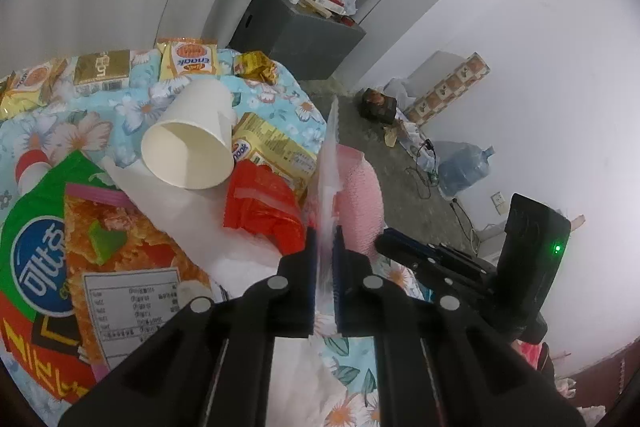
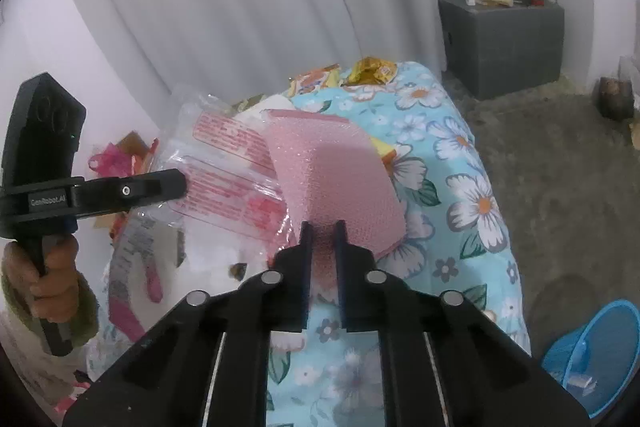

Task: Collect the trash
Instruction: 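Lift the pink sponge and clear bag off the bed cover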

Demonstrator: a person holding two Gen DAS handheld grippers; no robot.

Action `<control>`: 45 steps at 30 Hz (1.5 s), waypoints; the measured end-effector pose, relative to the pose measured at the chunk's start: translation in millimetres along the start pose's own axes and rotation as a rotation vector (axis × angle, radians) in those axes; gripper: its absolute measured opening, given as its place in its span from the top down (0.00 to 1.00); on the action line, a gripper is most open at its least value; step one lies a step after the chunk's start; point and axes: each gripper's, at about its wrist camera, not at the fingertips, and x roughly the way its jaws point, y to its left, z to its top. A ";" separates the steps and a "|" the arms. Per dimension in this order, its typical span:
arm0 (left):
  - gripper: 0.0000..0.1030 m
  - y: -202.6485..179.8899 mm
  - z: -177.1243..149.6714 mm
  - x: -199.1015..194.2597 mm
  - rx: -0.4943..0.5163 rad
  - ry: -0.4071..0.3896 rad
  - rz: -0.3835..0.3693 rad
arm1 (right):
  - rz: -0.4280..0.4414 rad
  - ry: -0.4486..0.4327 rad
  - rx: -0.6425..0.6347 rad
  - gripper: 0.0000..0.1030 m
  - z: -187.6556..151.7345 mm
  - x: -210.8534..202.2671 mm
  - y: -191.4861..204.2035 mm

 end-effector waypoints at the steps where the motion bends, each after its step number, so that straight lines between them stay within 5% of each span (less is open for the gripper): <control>1: 0.95 -0.2 -0.9 -3.1 -0.001 -0.005 0.000 | 0.020 0.003 0.016 1.00 -0.5 -2.6 -2.0; 7: 0.95 -1.4 -4.2 -10.7 0.015 -0.021 0.009 | 0.018 -0.004 0.002 0.96 -3.6 -14.5 -2.6; 9: 0.95 -0.2 -3.7 -10.0 0.017 -0.023 0.017 | -0.007 -0.005 -0.044 0.84 -4.6 -15.6 4.0; 11: 0.95 0.7 -2.5 -9.7 0.014 -0.025 0.020 | -0.075 -0.018 -0.121 0.50 -6.6 -14.7 14.5; 12: 0.95 1.1 -2.1 -10.0 0.010 -0.029 0.022 | -0.104 -0.028 -0.158 0.47 -9.0 -14.9 19.1; 22: 0.95 -1.5 3.8 -6.3 0.031 -0.055 0.046 | -0.224 0.039 -0.418 0.35 -18.8 37.0 45.7; 27: 0.95 0.5 4.9 -6.4 0.027 -0.063 0.050 | -0.241 0.038 -0.428 0.37 -13.3 50.0 41.2; 42: 0.96 -0.4 3.6 -25.9 0.019 -0.111 0.056 | -0.175 -0.002 -0.287 0.84 1.9 32.7 17.9; 45: 0.96 -3.2 3.0 -29.8 0.024 -0.120 0.056 | -0.145 -0.014 -0.261 1.00 1.3 24.1 17.3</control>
